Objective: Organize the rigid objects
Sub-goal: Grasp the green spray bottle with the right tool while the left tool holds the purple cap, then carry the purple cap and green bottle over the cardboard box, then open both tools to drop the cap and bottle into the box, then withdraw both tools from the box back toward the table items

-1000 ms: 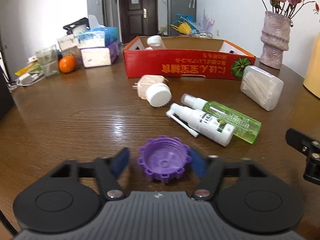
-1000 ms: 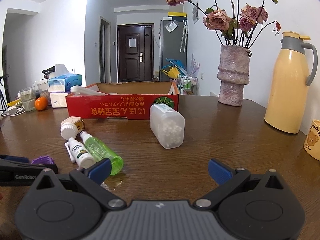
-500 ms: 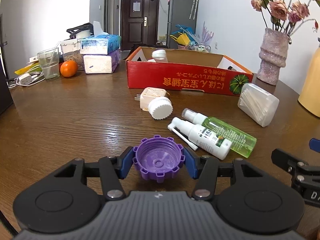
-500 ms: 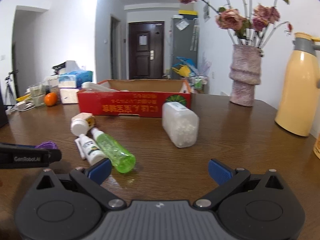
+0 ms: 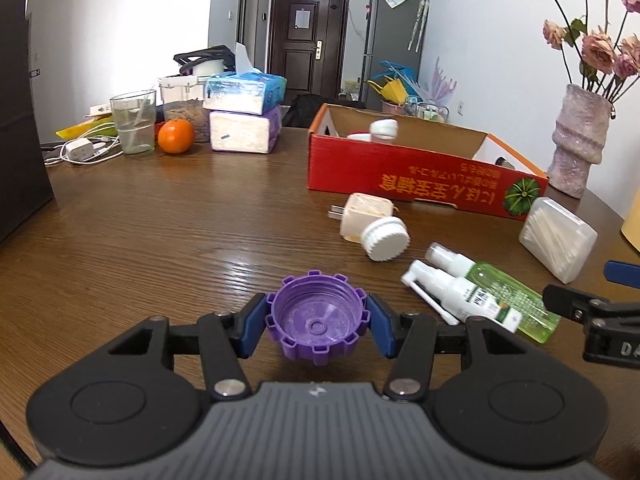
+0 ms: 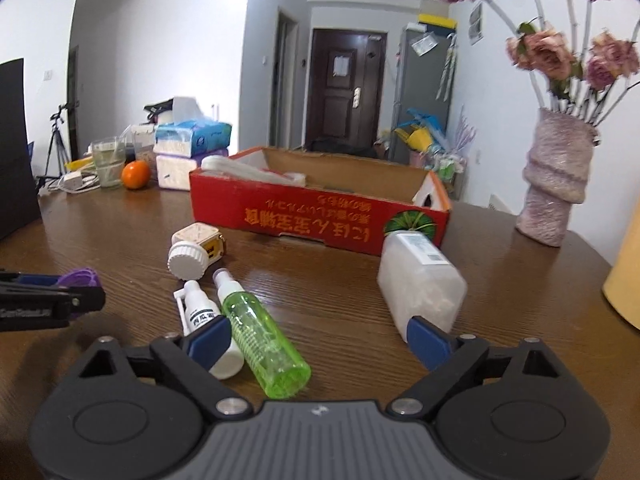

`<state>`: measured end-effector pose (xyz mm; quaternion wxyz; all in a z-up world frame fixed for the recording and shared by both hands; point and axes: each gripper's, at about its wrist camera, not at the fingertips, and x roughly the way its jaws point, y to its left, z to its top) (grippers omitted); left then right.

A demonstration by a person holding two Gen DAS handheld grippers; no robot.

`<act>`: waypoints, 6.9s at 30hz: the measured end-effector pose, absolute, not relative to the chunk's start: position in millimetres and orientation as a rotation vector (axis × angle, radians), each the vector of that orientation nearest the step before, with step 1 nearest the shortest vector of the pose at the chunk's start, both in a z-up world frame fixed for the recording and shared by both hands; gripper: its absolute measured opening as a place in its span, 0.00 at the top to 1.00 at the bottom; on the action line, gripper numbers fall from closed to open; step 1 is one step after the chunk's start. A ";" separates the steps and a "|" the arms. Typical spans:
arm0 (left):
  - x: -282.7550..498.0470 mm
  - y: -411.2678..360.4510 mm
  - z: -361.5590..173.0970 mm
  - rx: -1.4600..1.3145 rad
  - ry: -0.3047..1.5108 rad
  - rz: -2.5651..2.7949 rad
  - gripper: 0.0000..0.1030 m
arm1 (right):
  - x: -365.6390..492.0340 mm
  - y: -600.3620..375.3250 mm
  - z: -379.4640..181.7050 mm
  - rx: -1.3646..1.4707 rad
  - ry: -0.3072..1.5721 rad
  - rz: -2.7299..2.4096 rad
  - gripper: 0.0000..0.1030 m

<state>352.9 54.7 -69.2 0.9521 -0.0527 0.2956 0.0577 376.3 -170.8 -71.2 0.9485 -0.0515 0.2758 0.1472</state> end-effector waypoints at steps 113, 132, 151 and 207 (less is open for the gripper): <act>532.0 1.6 20.3 -0.151 0.403 0.019 0.47 | 509.7 -184.5 -27.0 0.100 0.340 0.220 0.71; 597.2 -14.2 12.9 -0.096 0.406 -0.014 0.46 | 578.1 -163.1 -33.4 0.068 0.402 0.181 0.71; 644.1 -22.6 -13.1 -0.048 0.535 0.015 0.46 | 617.2 -150.1 -47.2 0.034 0.482 0.139 0.71; 561.7 -0.7 20.7 -0.069 0.452 0.087 0.00 | 554.9 -170.6 -28.1 -0.016 0.460 0.082 0.00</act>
